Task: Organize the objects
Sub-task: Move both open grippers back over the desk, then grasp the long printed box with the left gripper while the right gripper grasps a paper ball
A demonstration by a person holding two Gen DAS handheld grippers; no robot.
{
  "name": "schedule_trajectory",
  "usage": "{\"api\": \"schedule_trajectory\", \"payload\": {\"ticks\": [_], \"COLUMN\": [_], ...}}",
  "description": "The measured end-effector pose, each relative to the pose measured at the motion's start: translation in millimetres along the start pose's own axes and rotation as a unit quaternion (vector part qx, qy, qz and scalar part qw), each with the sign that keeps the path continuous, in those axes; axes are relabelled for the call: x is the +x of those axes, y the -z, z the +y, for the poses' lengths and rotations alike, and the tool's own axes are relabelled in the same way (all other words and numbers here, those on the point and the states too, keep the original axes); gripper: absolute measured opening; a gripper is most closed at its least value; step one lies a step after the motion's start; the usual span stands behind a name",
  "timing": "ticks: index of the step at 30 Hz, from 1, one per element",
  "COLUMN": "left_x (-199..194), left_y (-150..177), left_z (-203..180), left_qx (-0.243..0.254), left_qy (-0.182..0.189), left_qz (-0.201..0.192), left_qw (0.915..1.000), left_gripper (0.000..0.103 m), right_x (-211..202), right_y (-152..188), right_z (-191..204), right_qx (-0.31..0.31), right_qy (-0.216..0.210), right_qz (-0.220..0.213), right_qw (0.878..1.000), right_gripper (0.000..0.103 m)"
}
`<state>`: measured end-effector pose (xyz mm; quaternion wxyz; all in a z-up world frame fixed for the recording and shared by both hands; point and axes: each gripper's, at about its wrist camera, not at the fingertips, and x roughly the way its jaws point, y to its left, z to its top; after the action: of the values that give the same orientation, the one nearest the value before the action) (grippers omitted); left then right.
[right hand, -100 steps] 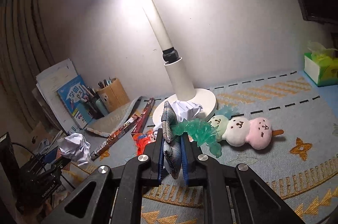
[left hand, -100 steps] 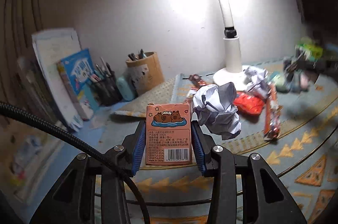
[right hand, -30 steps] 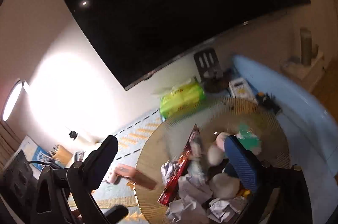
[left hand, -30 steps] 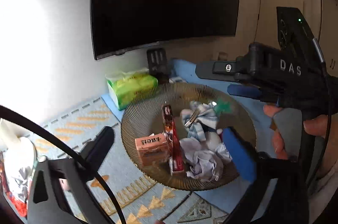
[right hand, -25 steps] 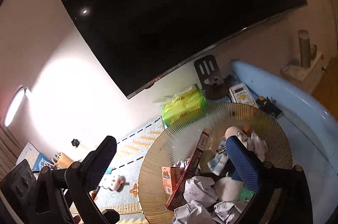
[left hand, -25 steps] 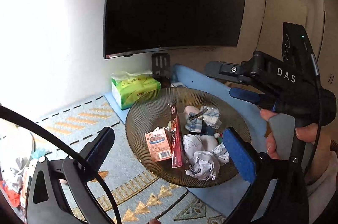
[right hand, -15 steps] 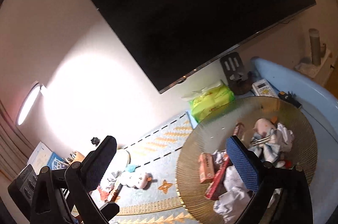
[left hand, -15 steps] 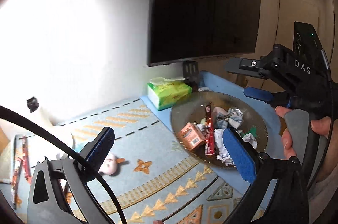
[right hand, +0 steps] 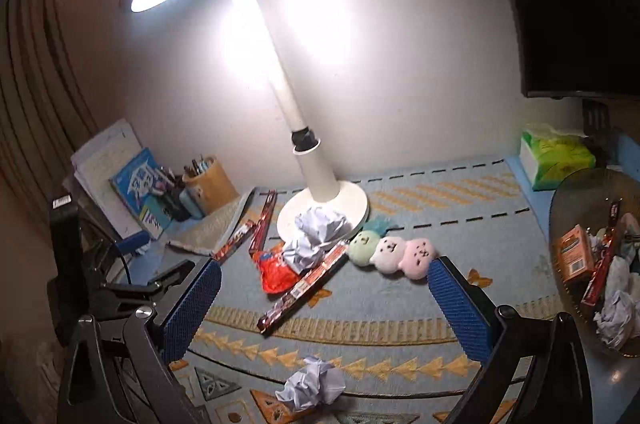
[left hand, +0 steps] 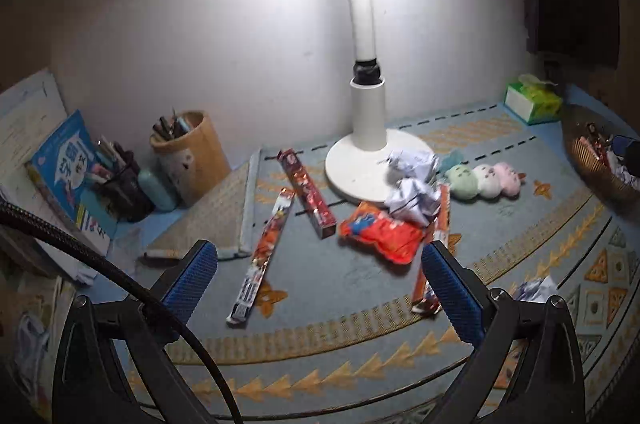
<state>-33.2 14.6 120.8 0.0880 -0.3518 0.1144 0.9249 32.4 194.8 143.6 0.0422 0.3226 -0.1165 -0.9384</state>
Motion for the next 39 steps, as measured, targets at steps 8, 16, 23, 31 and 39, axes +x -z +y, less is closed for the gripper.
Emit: {"api": "schedule_trajectory", "payload": {"ticks": [8, 16, 23, 31, 39], "left_x": [62.6, 108.5, 110.3, 111.1, 89.0], "left_y": [59.1, 53.6, 50.5, 50.7, 54.0], "left_z": [57.9, 74.6, 73.4, 73.0, 56.5], "left_qx": [-0.052, -0.086, -0.086, -0.086, -0.054], "left_qy": [0.003, 0.025, 0.026, 0.030, 0.035], "left_qz": [0.078, 0.100, 0.100, 0.098, 0.063], "left_qw": [0.9956, 0.9909, 0.9910, 0.9910, 0.9960], "left_gripper": [0.103, 0.103, 0.103, 0.098, 0.013], "right_x": [75.6, 113.3, 107.8, 107.0, 95.5], "right_y": [69.7, 95.3, 97.7, 97.0, 93.2], "right_z": [31.1, 18.8, 15.1, 16.7, 8.7], "right_qx": [-0.051, -0.062, -0.060, -0.057, -0.016], "right_qy": [0.060, 0.112, 0.120, 0.115, 0.076], "right_qz": [0.104, 0.152, 0.133, 0.129, 0.091], "right_qw": [0.992, 0.980, 0.982, 0.983, 0.993], "right_gripper": [0.103, 0.103, 0.103, 0.102, 0.038]}}
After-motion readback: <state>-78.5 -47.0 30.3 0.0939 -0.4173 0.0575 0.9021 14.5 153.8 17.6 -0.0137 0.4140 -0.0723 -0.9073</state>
